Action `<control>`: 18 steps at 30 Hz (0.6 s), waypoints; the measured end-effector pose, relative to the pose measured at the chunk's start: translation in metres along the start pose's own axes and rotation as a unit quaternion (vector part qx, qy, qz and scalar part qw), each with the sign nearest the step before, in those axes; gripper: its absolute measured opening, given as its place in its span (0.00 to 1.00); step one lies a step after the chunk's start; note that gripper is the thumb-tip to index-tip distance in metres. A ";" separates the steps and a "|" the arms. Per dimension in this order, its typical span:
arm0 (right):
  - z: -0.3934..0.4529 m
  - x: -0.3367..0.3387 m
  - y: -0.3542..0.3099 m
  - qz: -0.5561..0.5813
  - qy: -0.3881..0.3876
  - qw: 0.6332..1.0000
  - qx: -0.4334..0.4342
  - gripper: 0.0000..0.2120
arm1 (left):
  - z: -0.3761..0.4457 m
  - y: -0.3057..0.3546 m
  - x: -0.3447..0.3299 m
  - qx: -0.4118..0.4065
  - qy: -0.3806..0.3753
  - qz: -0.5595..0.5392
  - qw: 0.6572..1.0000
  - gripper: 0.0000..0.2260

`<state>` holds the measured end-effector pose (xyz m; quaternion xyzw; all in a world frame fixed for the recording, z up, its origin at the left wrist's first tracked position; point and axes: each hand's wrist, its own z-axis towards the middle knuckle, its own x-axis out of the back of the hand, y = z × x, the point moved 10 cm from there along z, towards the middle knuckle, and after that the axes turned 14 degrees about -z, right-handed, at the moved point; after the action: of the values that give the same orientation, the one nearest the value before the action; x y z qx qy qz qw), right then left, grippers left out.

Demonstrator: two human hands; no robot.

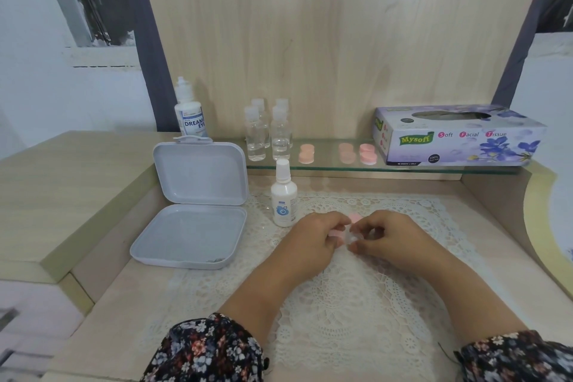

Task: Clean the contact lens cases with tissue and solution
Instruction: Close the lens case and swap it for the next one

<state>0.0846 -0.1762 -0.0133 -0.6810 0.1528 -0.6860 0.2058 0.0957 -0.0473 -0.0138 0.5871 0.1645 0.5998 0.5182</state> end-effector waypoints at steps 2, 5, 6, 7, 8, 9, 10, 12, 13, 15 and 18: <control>0.000 0.000 0.000 -0.005 -0.001 1.000 0.000 0.10 | -0.001 0.000 -0.001 0.004 -0.006 -0.014 1.000 0.16; 0.000 0.000 -0.001 -0.005 -0.002 1.000 0.001 0.09 | -0.002 0.002 -0.001 0.002 -0.005 -0.018 1.000 0.15; 0.000 0.000 -0.001 -0.006 -0.001 1.000 0.002 0.08 | -0.002 0.003 0.000 -0.001 -0.001 -0.013 1.000 0.15; 0.000 0.000 -0.002 -0.007 -0.001 1.000 0.003 0.08 | -0.001 0.005 0.001 -0.005 0.004 -0.005 1.000 0.15; 0.000 0.000 -0.002 -0.008 -0.001 1.000 0.004 0.08 | 0.000 0.005 0.002 -0.009 0.009 0.007 1.000 0.16; 0.000 0.000 -0.001 -0.009 -0.001 1.000 0.003 0.08 | 0.000 0.005 0.003 -0.010 0.013 0.017 1.000 0.16; 0.000 0.000 -0.001 -0.008 -0.001 1.000 0.003 0.09 | 0.001 0.005 0.004 -0.010 0.018 0.021 1.000 0.17; 0.000 0.001 -0.002 -0.008 -0.001 1.000 0.005 0.08 | 0.000 0.005 0.005 -0.007 0.021 0.011 1.000 0.16; 0.000 0.001 -0.002 -0.009 -0.001 1.000 0.006 0.08 | 0.000 0.005 0.005 -0.003 0.021 0.003 1.000 0.16; 0.000 0.001 -0.002 -0.009 -0.002 1.000 0.006 0.08 | -0.001 0.003 0.005 0.007 0.016 -0.015 1.000 0.16; 0.000 0.000 -0.002 -0.014 -0.004 1.000 0.004 0.08 | -0.002 -0.001 0.004 0.018 0.008 -0.033 0.999 0.17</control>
<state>0.0844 -0.1748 -0.0127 -0.6852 0.1402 -0.6863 0.1996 0.0957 -0.0430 -0.0134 0.5860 0.1983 0.5839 0.5257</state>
